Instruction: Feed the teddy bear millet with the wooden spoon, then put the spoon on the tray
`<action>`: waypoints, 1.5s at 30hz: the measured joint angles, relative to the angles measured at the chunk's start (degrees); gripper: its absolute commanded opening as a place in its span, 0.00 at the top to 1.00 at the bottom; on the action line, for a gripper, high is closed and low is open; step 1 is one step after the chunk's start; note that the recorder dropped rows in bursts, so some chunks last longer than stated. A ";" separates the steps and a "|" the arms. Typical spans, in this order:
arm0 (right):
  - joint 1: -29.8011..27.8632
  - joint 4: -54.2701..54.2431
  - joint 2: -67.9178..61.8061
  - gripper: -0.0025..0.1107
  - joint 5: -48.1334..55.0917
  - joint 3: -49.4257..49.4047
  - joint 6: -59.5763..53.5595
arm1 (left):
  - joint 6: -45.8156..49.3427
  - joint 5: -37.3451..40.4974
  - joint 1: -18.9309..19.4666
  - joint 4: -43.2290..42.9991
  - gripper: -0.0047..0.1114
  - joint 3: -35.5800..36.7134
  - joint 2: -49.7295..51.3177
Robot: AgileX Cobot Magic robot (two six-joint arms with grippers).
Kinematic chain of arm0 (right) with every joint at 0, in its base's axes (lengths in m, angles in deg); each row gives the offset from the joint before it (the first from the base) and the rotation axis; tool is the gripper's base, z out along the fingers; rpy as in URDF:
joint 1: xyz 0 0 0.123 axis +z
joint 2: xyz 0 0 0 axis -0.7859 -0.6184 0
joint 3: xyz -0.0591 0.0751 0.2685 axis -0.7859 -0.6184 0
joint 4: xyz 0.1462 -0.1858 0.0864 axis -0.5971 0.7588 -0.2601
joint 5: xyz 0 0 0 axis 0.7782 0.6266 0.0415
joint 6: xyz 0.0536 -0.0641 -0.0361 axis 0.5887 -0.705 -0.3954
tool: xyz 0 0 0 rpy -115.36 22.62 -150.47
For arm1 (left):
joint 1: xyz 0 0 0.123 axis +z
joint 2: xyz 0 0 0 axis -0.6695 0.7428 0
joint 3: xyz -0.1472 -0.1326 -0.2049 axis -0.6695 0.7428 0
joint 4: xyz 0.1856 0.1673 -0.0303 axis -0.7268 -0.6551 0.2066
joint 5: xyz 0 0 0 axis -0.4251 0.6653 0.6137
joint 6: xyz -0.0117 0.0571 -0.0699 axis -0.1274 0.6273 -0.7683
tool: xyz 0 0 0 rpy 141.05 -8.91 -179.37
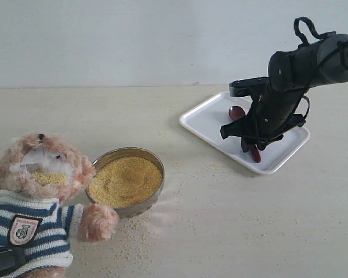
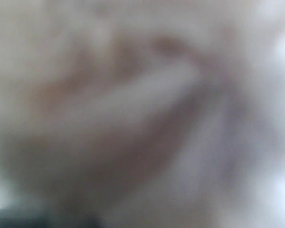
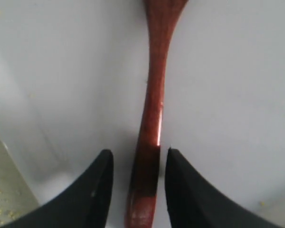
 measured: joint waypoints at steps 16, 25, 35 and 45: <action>0.49 0.64 10.87 0.64 -2.33 -3.56 3.60 | 0.00 0.00 0.00 0.00 0.92 0.00 0.00; 1.76 0.64 30.92 0.66 -15.97 -26.60 6.67 | 0.00 0.00 0.00 0.00 0.92 0.00 0.00; 9.55 0.64 60.11 0.98 -31.10 -50.59 11.65 | 0.00 0.00 0.00 0.00 0.92 0.00 0.00; 14.07 0.42 77.15 0.98 -22.07 -58.30 14.52 | 0.00 0.00 0.00 0.00 0.92 0.00 0.00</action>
